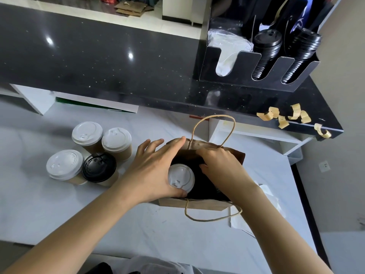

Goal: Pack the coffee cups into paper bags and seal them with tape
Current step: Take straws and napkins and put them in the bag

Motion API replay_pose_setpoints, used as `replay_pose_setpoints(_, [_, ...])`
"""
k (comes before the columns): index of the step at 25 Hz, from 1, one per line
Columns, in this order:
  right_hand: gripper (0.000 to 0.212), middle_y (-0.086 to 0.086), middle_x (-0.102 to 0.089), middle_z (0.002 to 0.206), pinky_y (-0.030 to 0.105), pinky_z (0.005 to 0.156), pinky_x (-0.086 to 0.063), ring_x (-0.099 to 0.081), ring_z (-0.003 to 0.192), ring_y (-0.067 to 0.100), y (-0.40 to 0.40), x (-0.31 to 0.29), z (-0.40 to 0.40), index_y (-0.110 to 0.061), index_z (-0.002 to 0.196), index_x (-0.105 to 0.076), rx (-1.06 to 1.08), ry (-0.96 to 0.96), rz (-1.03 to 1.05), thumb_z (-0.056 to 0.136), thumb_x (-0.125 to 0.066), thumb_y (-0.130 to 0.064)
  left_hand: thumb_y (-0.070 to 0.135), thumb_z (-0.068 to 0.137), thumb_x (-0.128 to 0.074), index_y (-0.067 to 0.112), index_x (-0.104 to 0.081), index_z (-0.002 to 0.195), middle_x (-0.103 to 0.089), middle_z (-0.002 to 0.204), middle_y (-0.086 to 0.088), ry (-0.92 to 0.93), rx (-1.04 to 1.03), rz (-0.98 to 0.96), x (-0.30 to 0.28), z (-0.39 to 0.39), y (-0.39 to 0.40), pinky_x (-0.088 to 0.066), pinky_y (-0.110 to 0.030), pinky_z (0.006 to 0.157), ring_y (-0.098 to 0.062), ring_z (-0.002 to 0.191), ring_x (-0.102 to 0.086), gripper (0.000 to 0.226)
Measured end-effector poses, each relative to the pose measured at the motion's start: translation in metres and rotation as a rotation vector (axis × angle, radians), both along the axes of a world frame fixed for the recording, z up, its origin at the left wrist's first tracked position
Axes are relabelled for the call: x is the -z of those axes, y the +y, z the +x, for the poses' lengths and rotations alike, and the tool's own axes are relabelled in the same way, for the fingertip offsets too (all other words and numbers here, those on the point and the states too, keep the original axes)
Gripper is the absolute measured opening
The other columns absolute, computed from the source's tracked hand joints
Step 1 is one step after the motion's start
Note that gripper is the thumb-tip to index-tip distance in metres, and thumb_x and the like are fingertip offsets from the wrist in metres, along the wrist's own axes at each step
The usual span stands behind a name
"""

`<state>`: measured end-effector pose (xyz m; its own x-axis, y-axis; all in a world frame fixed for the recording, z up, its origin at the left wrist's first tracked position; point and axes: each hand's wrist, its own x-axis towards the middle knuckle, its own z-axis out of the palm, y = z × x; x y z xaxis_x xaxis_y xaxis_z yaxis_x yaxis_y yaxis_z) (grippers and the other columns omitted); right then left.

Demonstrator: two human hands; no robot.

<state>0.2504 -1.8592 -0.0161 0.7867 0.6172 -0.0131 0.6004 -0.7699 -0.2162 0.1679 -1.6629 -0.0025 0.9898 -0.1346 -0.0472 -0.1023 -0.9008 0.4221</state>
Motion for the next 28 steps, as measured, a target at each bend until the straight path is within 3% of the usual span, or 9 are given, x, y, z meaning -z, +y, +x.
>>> replay_pose_setpoints(8, [0.028,0.002,-0.073,0.108,0.04,0.08,-0.053,-0.066,0.099,0.03,-0.02,-0.008,-0.004,-0.025,0.123,-0.067,0.069,0.027,0.052,0.097,-0.06,-0.017,0.071,0.062,-0.077,0.043,-0.006,0.157,-0.017,0.16,0.03,0.006,0.015,-0.009,0.002,0.002,-0.002,-0.008,-0.035,0.122,-0.015,0.149,-0.01,0.122])
replay_pose_setpoints(13, [0.02,-0.009,-0.076,0.093,0.042,0.078,-0.058,-0.071,0.085,0.019,-0.059,-0.021,-0.012,-0.026,0.106,-0.075,0.194,-0.024,0.333,0.091,-0.068,-0.015,0.076,0.057,-0.076,0.049,-0.007,0.155,-0.022,0.158,0.029,0.026,0.005,-0.018,0.007,0.005,0.001,-0.014,-0.035,0.121,-0.016,0.15,-0.012,0.123])
replay_pose_setpoints(16, [0.019,-0.014,-0.074,0.088,0.035,0.08,-0.059,-0.07,0.082,0.006,-0.081,-0.028,-0.016,-0.026,0.102,-0.076,0.277,-0.026,0.414,0.091,-0.069,-0.012,0.077,0.054,-0.075,0.051,-0.007,0.153,-0.023,0.158,0.031,0.036,0.009,-0.023,0.007,0.006,0.001,-0.02,-0.037,0.119,-0.017,0.148,-0.016,0.123])
replay_pose_setpoints(21, [0.014,-0.015,-0.074,0.086,0.014,0.079,-0.055,-0.069,0.082,0.002,-0.117,-0.016,-0.023,-0.019,0.099,-0.077,0.49,-0.08,0.6,0.091,-0.071,-0.009,0.084,0.048,-0.063,0.052,-0.007,0.153,-0.025,0.158,0.03,0.05,0.017,-0.019,0.005,0.007,0.001,-0.02,-0.037,0.118,-0.016,0.147,-0.018,0.123])
replay_pose_setpoints(26, [0.014,-0.011,-0.073,0.083,0.034,0.079,-0.059,-0.069,0.08,0.006,-0.157,0.058,-0.032,-0.022,0.098,-0.074,0.788,0.04,0.481,0.087,-0.072,-0.013,0.086,0.045,-0.061,0.051,-0.008,0.154,-0.023,0.158,0.032,0.064,0.023,-0.001,0.003,0.008,0.001,-0.02,-0.037,0.118,-0.016,0.147,-0.018,0.126])
replay_pose_setpoints(28, [0.015,-0.008,-0.072,0.088,0.037,0.08,-0.057,-0.069,0.085,0.013,-0.164,0.091,-0.04,-0.021,0.098,-0.073,0.824,0.11,0.41,0.085,-0.076,-0.014,0.086,0.044,-0.061,0.051,-0.009,0.154,-0.025,0.158,0.031,0.065,0.024,0.001,0.004,0.008,0.001,-0.021,-0.037,0.118,-0.017,0.147,-0.02,0.126])
